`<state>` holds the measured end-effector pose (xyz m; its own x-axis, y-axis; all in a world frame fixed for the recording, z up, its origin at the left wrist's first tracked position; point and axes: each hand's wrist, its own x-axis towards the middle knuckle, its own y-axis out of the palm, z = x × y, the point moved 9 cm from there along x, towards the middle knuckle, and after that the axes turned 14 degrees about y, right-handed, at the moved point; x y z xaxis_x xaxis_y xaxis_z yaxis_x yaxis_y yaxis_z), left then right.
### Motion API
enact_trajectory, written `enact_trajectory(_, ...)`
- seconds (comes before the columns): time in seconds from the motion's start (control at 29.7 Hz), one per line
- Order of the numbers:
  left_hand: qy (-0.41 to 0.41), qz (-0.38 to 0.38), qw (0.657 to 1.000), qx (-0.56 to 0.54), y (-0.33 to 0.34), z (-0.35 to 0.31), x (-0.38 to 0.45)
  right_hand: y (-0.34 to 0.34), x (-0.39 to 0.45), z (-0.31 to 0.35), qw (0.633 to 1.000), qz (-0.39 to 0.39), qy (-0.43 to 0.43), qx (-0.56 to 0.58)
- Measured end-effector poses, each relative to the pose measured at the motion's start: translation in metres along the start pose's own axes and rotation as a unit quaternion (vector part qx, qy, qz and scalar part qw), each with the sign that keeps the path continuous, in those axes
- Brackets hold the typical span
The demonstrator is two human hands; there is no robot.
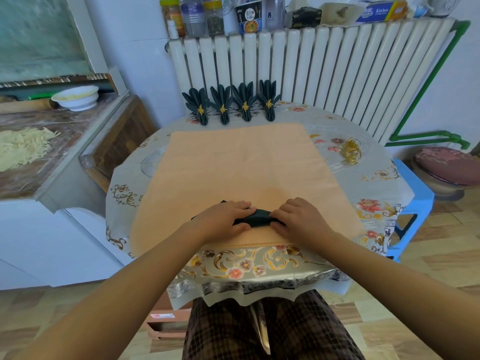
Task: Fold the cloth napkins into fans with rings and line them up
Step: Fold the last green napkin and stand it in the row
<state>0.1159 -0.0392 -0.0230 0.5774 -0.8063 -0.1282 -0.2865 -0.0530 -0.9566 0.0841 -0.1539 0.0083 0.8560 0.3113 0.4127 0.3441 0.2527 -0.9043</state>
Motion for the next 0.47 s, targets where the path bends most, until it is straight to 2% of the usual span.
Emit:
enact_trajectory(0.13, 0.011, 0.009, 0.999, 0.043, -0.008, -0.009, 0.003, 0.002, 0.002, 0.0, 1.0, 0.003, -0.001, -0.029)
enact_trajectory(0.27, 0.043, 0.014, 0.982, 0.184, -0.02, -0.027, 0.016, 0.005, 0.002, -0.011, 0.998, 0.049, 0.028, 0.023)
enact_trajectory(0.4, 0.021, 0.011, 0.991, 0.131, -0.033, -0.022, 0.024, 0.004, 0.002, -0.018, 0.995, 0.048, 0.067, 0.051)
enact_trajectory(0.47, 0.015, 0.012, 0.989, 0.148, -0.037, -0.022, 0.028, 0.008, 0.004, -0.024, 0.991, 0.059, 0.097, 0.067)
